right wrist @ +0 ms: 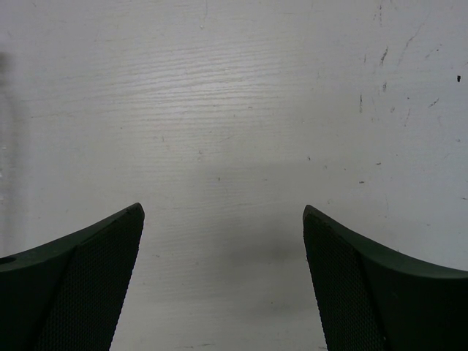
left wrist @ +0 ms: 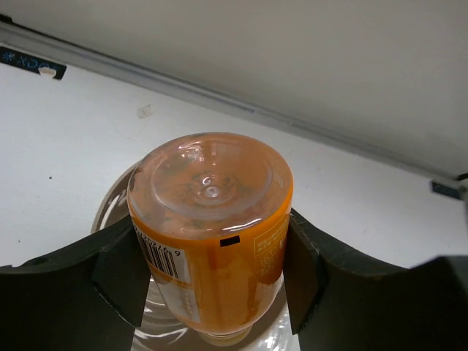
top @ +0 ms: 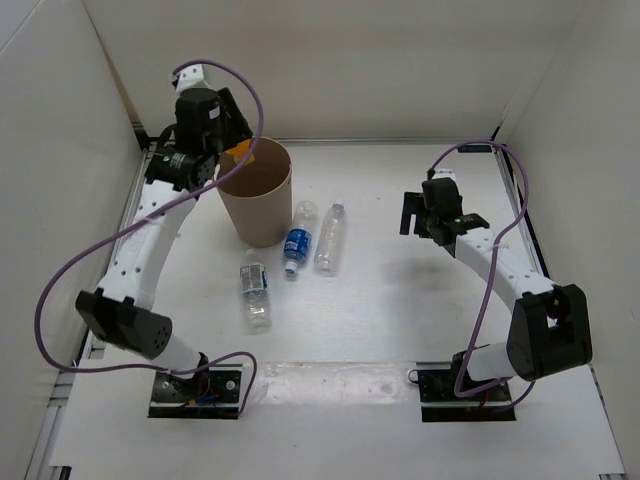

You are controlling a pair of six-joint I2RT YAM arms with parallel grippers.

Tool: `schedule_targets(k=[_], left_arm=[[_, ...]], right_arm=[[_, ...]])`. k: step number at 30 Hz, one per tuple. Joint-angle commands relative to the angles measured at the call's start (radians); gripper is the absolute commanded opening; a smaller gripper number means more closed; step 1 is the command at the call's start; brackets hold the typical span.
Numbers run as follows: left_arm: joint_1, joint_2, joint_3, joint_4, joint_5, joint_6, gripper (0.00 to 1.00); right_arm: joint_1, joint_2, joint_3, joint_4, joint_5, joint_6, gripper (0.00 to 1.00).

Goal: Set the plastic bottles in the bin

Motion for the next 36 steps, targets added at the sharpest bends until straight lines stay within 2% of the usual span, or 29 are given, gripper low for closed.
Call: schedule_targets(k=[1,6,8,10,13,14,17,19,25,29,30,33,36], left_arm=[[-0.014,0.08,0.0,0.0,-0.031,0.05,0.37],[-0.02,0.185,0.014,-0.059,-0.014,0.047,0.44],[-0.02,0.201,0.02,-0.071,-0.012,0.044,0.51],[-0.026,0.224,0.023,-0.077,0.0,0.044,0.66],[-0.029,0.233,0.032,-0.089,0.0,0.049,0.74],[-0.028,0.232,0.037,-0.091,0.0,0.049,0.81],[-0.028,0.229,0.044,-0.112,-0.017,0.053,0.93],[-0.031,0.227,0.051,-0.135,-0.034,0.061,0.97],[-0.026,0.204,0.061,-0.201,-0.093,0.052,0.99],[-0.026,0.112,0.02,-0.263,-0.166,0.035,0.99],[-0.032,0.038,-0.018,-0.257,-0.175,0.026,0.99],[-0.018,-0.05,-0.054,-0.295,-0.178,0.032,0.99],[-0.018,-0.11,-0.046,-0.422,-0.201,0.018,0.99]], right_arm=[[0.004,0.004,0.047,-0.001,0.005,-0.007,0.9],[0.008,0.004,0.049,0.0,0.008,-0.004,0.9],[0.008,0.003,0.047,0.002,0.003,-0.009,0.9],[0.008,0.006,0.049,0.005,0.0,-0.007,0.9],[0.011,0.009,0.052,0.003,0.0,-0.01,0.9],[0.008,0.009,0.054,0.002,0.0,-0.01,0.9],[0.011,0.009,0.054,0.002,0.0,-0.01,0.9],[0.01,0.009,0.054,0.002,-0.001,-0.012,0.9],[0.01,0.01,0.054,0.002,0.0,-0.01,0.9],[0.004,0.01,0.052,0.003,-0.006,-0.009,0.9],[0.007,0.009,0.054,0.002,-0.006,-0.007,0.9],[0.013,0.009,0.051,0.005,-0.001,-0.01,0.9],[0.016,0.007,0.051,0.005,0.011,-0.01,0.9]])
